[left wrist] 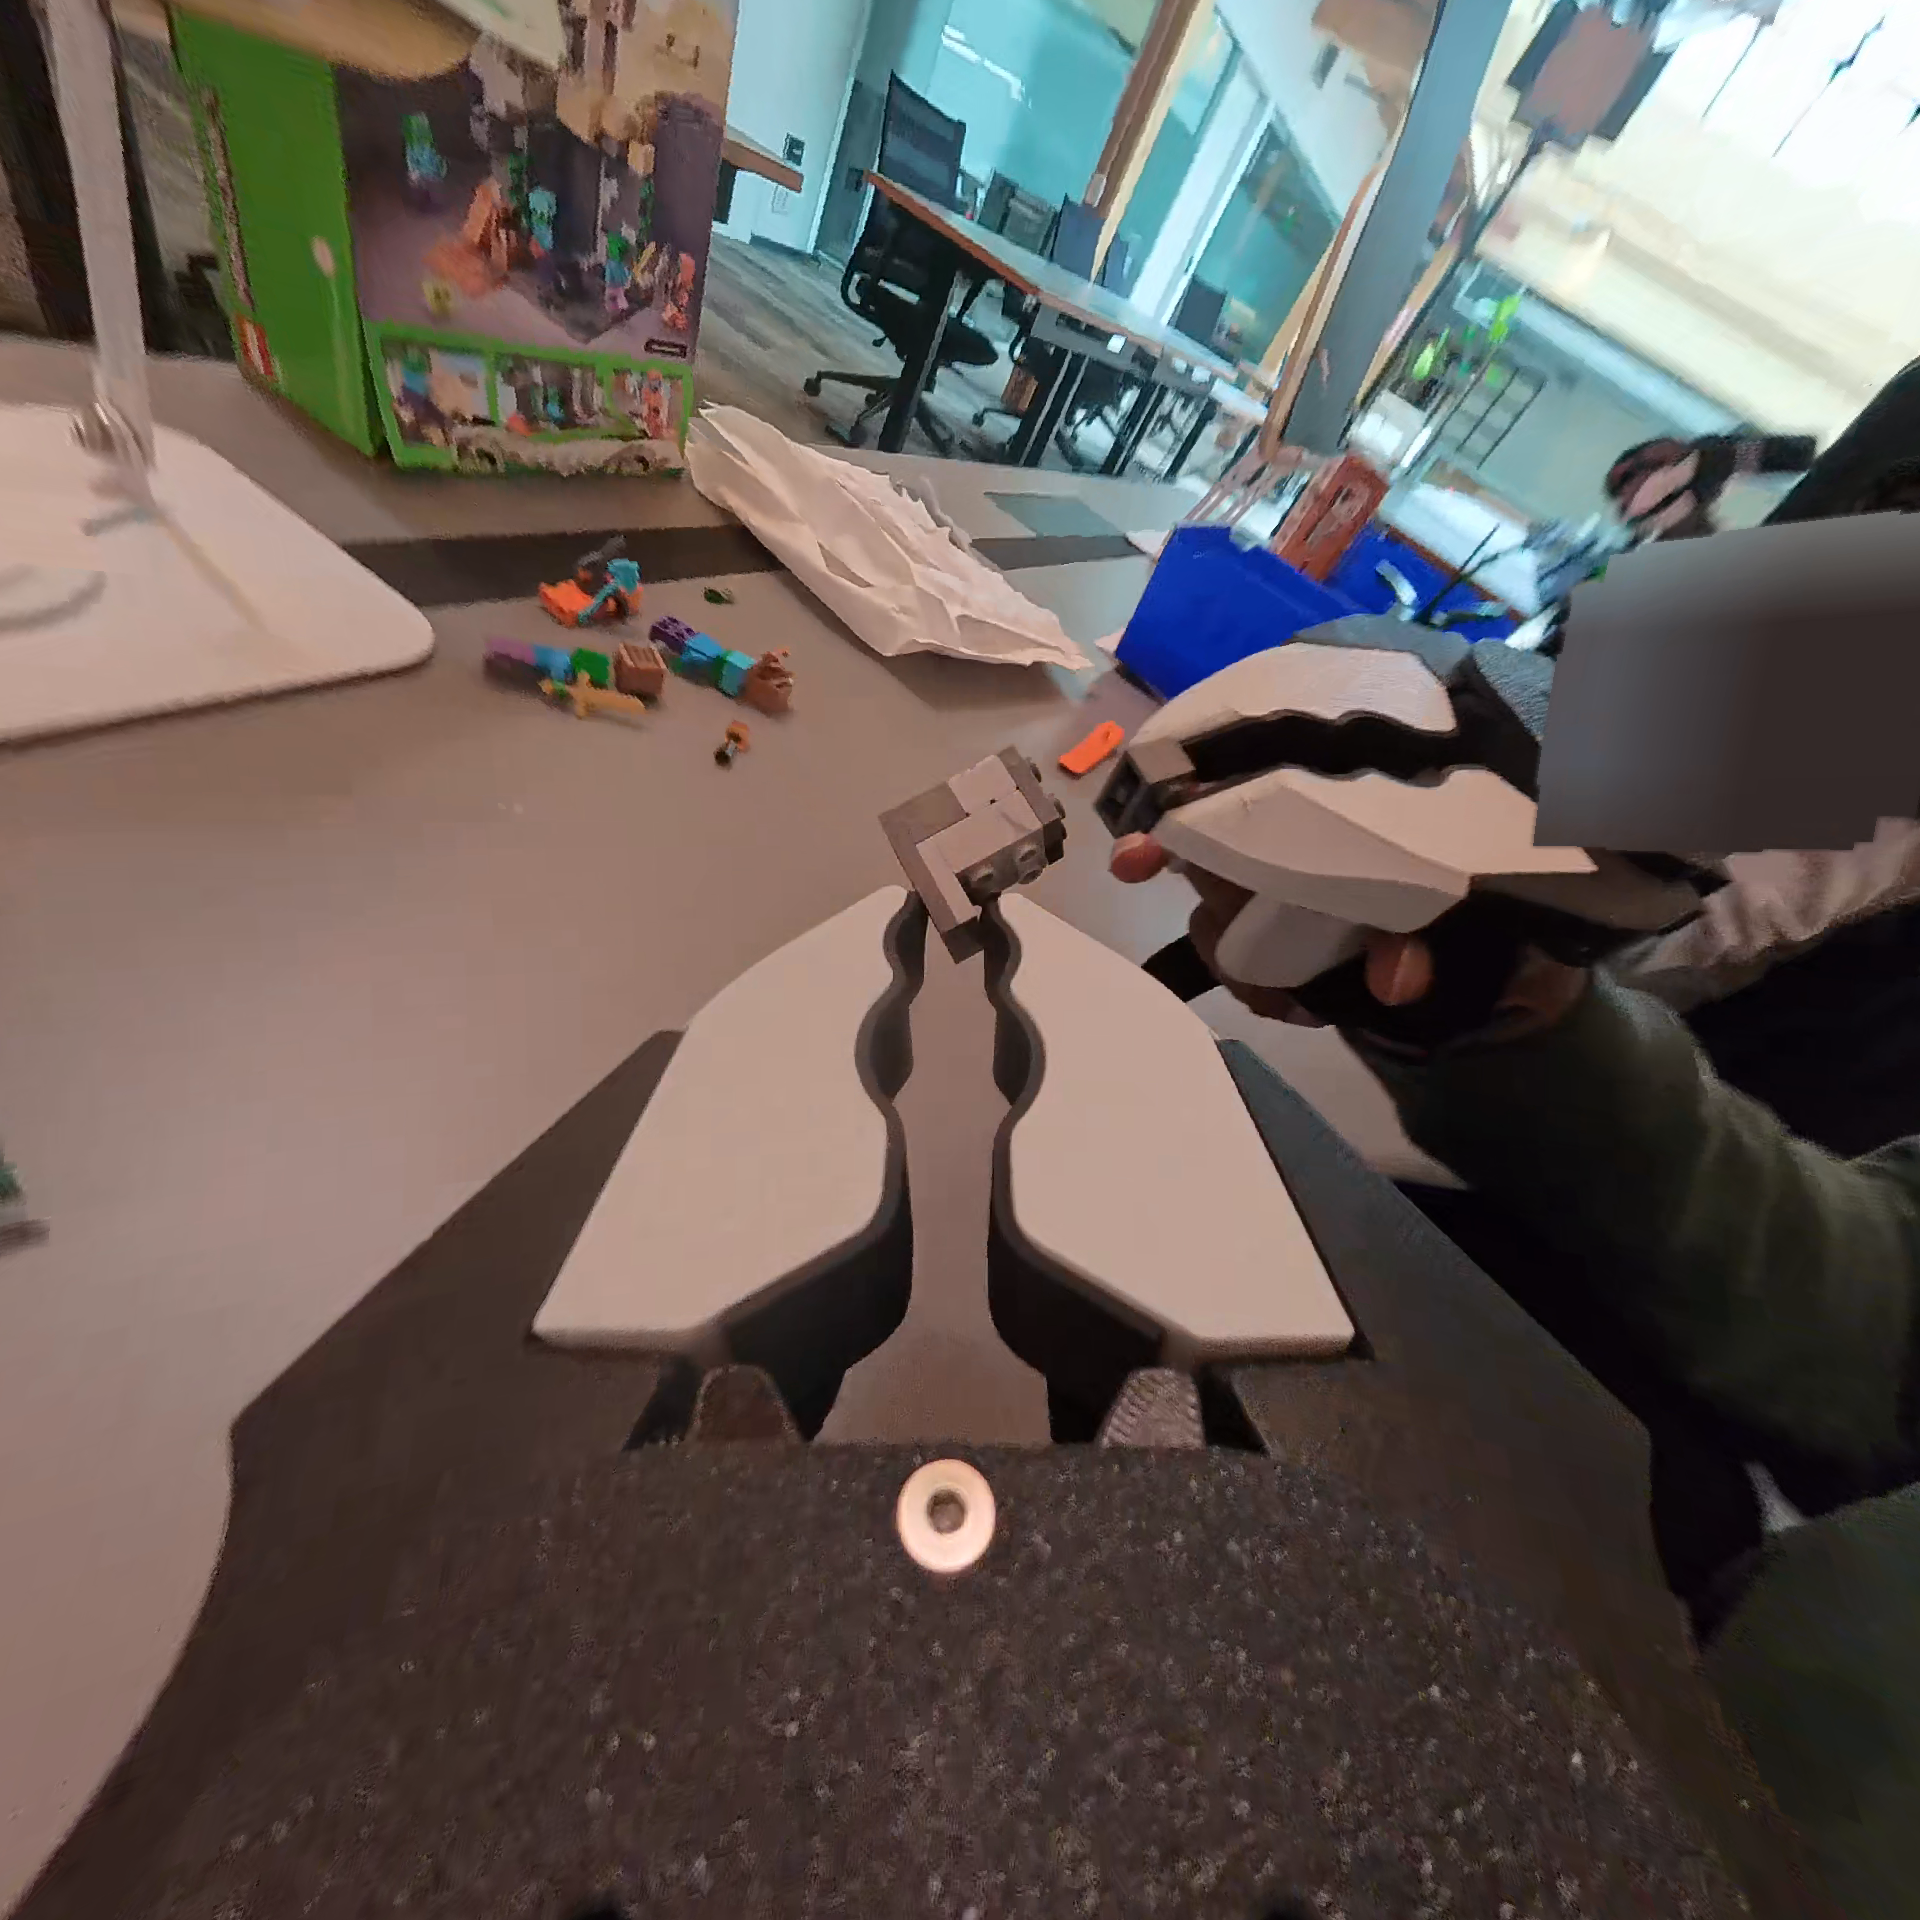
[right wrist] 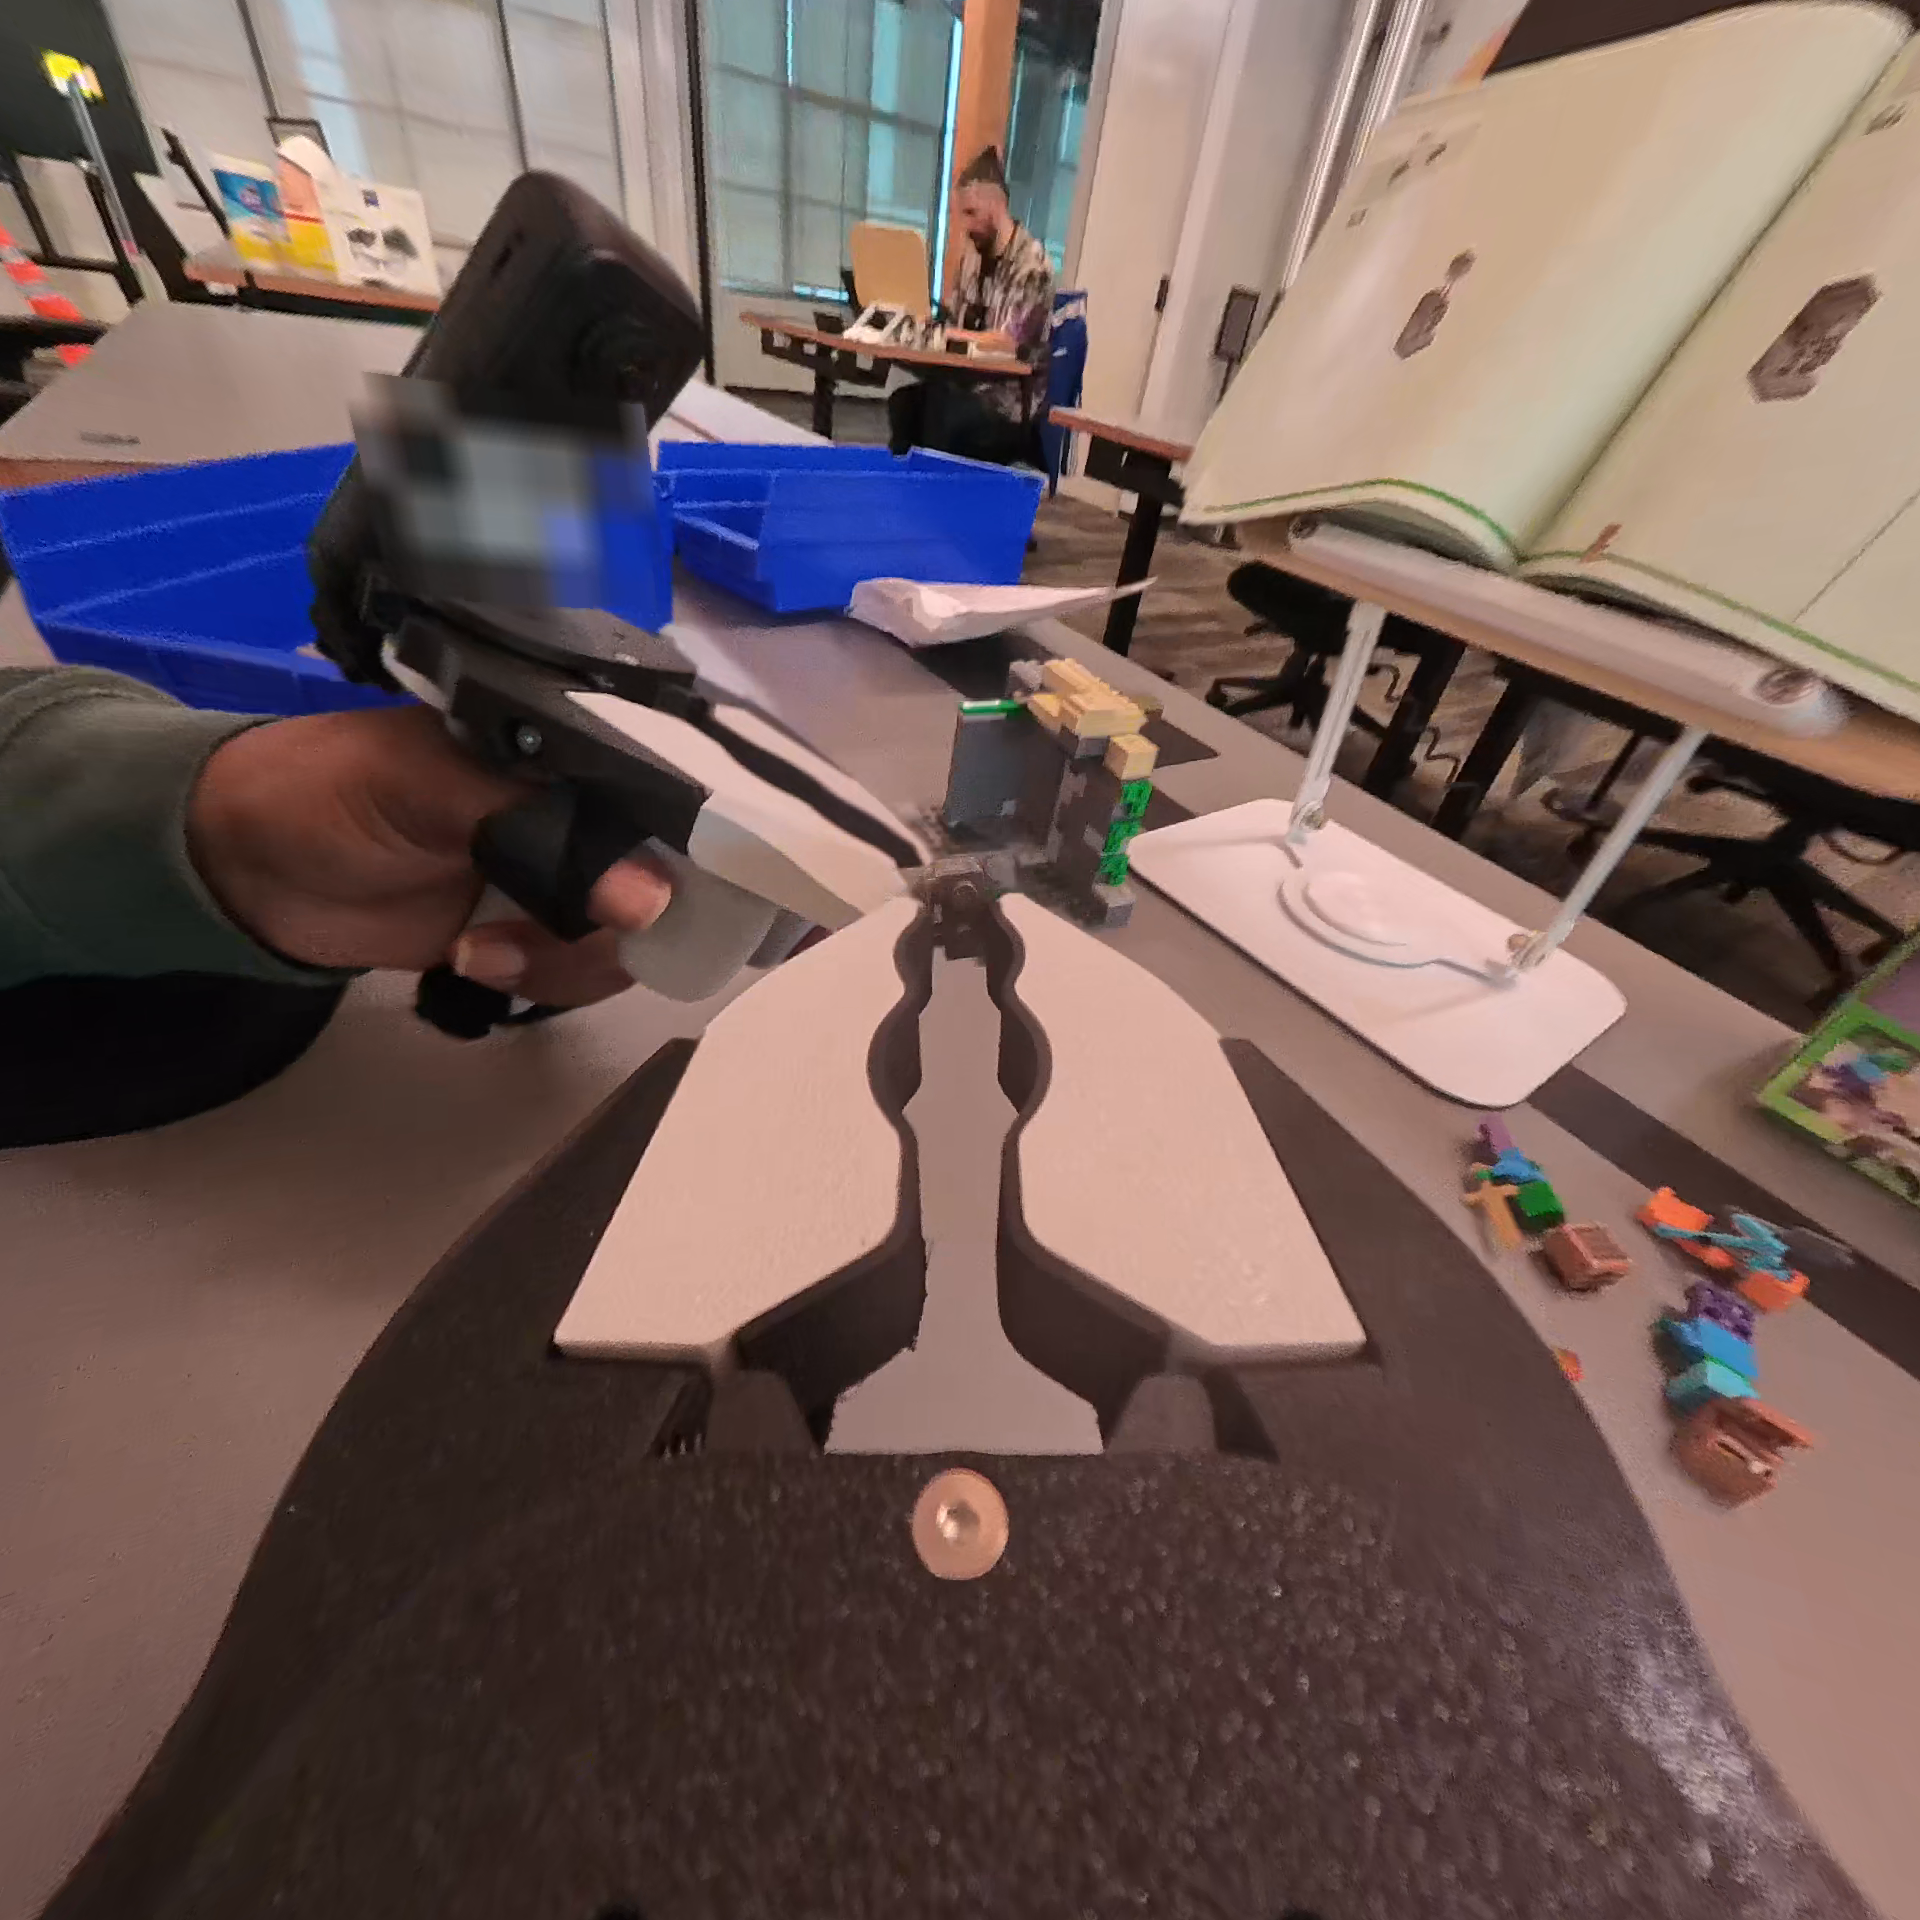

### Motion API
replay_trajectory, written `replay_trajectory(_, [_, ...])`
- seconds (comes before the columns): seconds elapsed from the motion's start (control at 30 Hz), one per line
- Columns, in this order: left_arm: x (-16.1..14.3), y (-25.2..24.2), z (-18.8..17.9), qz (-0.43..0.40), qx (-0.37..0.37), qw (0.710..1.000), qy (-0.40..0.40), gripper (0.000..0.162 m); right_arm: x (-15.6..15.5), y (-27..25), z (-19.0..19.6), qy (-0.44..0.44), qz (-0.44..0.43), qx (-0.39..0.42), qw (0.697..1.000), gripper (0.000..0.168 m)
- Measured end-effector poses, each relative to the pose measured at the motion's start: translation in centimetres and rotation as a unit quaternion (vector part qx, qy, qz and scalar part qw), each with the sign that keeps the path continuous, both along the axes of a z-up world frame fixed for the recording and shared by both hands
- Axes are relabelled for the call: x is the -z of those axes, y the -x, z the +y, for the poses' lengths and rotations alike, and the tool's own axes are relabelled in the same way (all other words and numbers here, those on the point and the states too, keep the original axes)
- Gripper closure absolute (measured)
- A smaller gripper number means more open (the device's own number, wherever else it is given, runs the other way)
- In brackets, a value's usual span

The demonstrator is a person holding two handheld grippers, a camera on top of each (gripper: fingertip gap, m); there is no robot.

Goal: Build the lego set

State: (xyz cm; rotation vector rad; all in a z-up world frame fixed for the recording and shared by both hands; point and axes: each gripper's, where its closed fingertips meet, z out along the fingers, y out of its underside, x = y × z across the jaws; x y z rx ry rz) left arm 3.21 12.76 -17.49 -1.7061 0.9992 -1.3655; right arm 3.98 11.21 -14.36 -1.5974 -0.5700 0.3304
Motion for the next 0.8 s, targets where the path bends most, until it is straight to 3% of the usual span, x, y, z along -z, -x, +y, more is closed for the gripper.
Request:
replay_trajectory(0.17, [1.3, 0.7, -0.9, -0.039, -0.012, 0.993, 0.108, 0.152, 1.9, 1.2, 0.2, 0.083, -0.040, -0.014, 0.996, 0.159])
replay_trajectory(0.43, [2.3, 1.1, -1.1, -0.111, -0.034, 0.949, 0.291, 0.152, 2.6, 0.9, 0.1, 0.215, -0.151, -0.059, 0.963, 0.159])
replay_trajectory(0.57, [2.7, 1.3, -0.7, -0.130, -0.055, 0.942, 0.305, 0.152, 2.6, 1.9, 0.6, 0.270, -0.196, -0.082, 0.939, 0.159])
replay_trajectory(0.8, [3.0, 1.9, -0.5, -0.138, -0.070, 0.940, 0.303, 0.152, 3.6, 3.5, 2.0, 0.320, -0.196, -0.094, 0.922, 0.159])
